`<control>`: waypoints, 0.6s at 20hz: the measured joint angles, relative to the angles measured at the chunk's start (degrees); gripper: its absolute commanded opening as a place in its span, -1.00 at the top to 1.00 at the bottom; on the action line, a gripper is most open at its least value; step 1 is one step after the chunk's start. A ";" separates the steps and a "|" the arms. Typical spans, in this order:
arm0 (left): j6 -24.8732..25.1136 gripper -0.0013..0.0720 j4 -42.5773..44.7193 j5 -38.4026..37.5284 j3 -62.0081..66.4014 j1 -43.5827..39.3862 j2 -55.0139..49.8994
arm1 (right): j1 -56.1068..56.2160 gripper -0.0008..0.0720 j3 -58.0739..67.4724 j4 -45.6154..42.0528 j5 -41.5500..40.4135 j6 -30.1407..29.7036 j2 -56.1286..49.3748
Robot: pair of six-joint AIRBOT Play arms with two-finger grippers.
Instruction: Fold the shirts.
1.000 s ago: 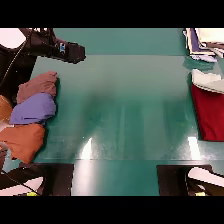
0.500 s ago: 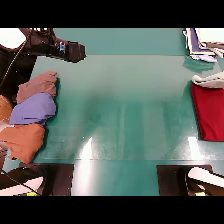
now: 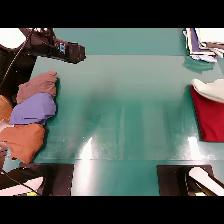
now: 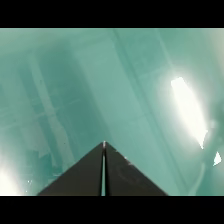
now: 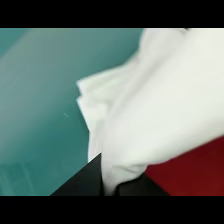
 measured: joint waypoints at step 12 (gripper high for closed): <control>1.22 0.89 0.00 -0.15 0.00 0.00 0.00 | -1.62 -0.69 -17.53 -3.98 3.56 0.50 13.92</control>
